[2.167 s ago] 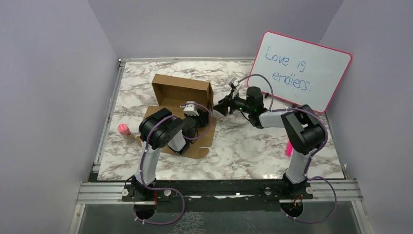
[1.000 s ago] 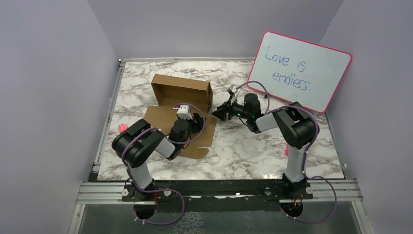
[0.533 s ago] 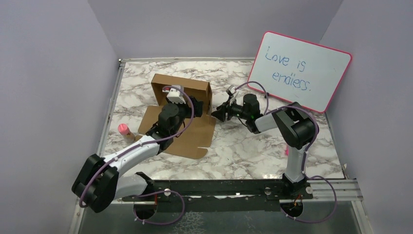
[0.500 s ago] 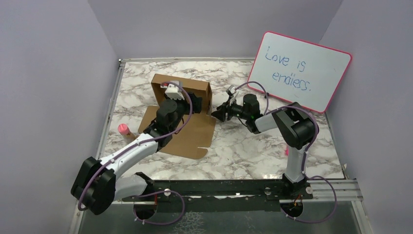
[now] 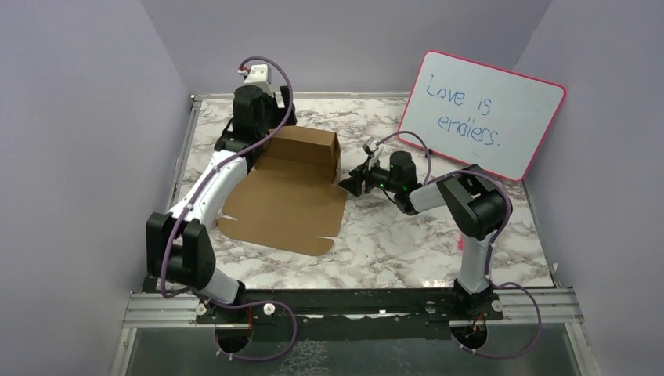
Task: Fold the paper box
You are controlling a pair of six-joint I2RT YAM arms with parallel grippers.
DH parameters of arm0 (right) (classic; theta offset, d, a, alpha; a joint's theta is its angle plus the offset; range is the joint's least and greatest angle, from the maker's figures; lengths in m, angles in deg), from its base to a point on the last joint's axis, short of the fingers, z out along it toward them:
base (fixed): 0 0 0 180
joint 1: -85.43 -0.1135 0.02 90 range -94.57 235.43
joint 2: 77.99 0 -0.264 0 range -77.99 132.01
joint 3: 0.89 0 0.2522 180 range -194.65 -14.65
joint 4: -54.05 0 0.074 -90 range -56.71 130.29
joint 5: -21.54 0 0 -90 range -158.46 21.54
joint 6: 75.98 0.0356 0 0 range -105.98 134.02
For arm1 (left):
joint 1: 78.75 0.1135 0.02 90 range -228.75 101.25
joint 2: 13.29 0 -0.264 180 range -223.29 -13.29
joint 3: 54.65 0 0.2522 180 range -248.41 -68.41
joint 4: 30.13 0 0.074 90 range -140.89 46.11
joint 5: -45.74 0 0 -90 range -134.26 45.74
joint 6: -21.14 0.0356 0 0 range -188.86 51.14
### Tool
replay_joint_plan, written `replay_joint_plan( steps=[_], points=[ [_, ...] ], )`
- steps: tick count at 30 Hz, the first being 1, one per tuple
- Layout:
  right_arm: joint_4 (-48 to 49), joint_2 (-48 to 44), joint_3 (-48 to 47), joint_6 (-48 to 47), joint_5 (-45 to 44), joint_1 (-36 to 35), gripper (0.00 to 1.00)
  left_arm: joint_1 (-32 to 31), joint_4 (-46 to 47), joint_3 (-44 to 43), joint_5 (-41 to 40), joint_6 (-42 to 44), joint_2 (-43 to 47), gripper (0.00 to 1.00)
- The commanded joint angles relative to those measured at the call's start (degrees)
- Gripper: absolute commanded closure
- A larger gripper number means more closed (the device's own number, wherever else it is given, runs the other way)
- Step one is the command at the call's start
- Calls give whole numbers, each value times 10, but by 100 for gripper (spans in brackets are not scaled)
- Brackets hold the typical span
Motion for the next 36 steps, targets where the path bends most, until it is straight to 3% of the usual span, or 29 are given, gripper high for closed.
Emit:
replay_joint_plan(
  steps=[1, 8, 13, 36],
  points=[
    [-8, -15, -13, -14, -17, -4, 39, 70, -63, -61, 13, 36, -60, 8],
    [-26, -18, -30, -25, -20, -7, 36, 142, -86, -123, 93, 29, -130, 8],
    [-33, -21, -40, -30, -23, -9, 34, 157, -110, -134, 87, 48, -159, 8],
    [-34, -10, -101, -40, -69, -33, 27, 160, -182, -122, 223, 39, -177, 9]
  ],
)
